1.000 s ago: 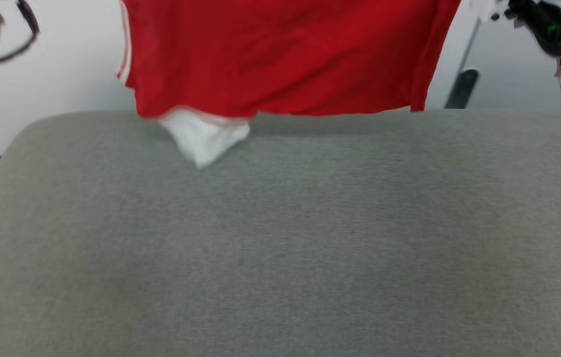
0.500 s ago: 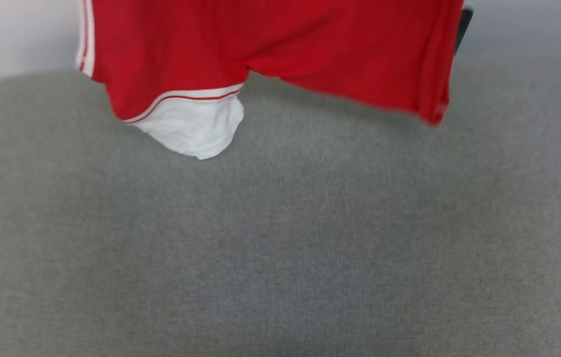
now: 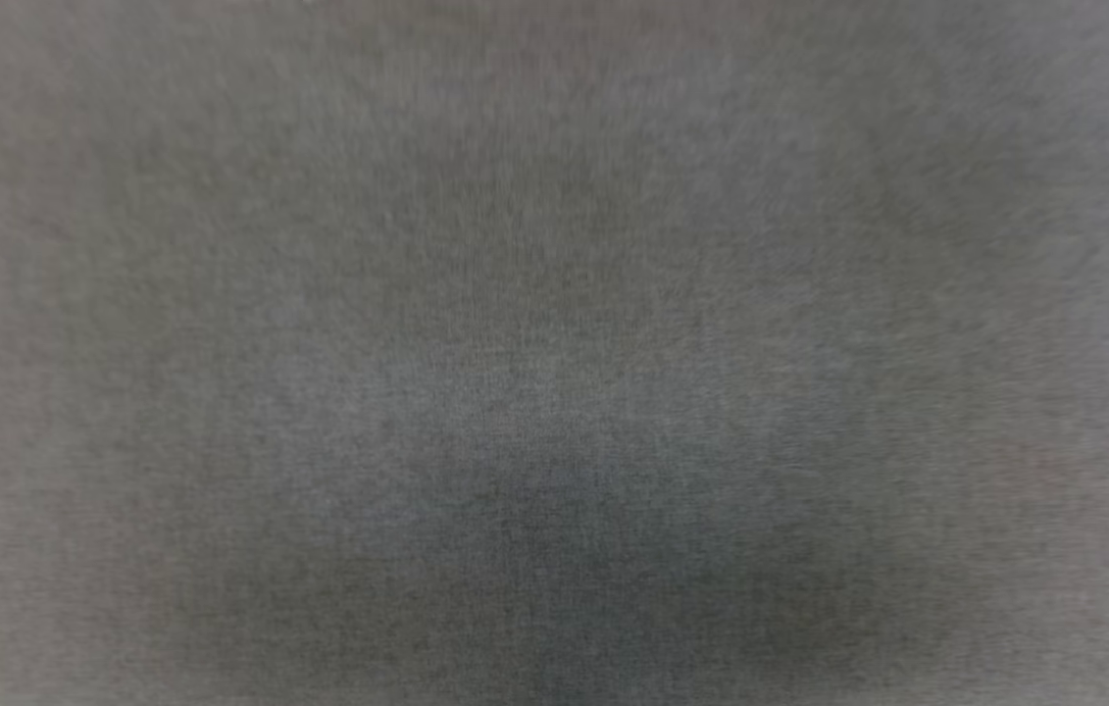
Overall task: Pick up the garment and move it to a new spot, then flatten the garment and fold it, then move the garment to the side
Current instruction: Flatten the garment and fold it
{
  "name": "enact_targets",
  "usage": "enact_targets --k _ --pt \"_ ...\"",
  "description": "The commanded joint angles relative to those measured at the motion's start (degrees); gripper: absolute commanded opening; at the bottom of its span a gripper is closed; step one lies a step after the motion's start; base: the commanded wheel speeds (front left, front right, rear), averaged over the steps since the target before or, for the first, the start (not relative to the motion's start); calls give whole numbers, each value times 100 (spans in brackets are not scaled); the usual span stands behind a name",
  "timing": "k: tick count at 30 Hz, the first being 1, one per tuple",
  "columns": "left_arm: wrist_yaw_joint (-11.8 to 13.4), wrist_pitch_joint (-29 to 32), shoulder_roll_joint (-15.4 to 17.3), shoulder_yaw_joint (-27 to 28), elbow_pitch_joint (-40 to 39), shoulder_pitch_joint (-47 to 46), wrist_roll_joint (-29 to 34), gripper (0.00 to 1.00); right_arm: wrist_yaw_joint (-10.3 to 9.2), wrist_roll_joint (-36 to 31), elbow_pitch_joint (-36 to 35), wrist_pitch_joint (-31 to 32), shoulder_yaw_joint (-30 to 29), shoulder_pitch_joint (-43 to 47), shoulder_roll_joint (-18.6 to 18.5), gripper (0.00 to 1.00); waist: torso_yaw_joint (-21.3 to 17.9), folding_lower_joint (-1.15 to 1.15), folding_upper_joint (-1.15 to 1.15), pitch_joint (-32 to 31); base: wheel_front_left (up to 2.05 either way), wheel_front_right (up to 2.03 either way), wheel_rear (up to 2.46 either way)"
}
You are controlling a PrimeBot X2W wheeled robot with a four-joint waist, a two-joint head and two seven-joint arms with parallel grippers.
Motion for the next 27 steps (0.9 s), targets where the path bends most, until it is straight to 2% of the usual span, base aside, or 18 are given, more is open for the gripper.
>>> enact_targets --k 1,5,8,14,16,21,27 --pt "-15 -38 -7 -12 13 -26 63 0 -8 -59 37 -25 -39 -49 -22 0 93 0 0 819 0 0 0" --pt "-172 -213 -194 55 50 -122 -34 0 -8 -389 -25 -49 -373 -168 -123 0 288 0 0 1229 0 0 0" --pt "-255 -262 -300 59 140 110 -49 0 -7 -634 -100 -52 -529 59 -102 0 401 0 0 1361 0 0 0" --pt "-313 -299 -404 195 238 588 -179 0 -7 -896 -93 -54 -602 427 2 0 559 0 0 1129 0 0 0" --pt "-299 -299 -395 245 211 823 -183 0 -7 -870 -55 -54 -465 603 95 0 597 0 0 958 0 0 0" --pt "-459 -281 -387 333 451 1412 -371 0 -7 -574 -44 188 -10 971 165 0 659 0 0 425 0 0 0" --pt "-661 -61 -326 218 630 2256 -511 0 -8 117 -470 570 608 1688 -151 0 685 0 0 -320 0 0 0"
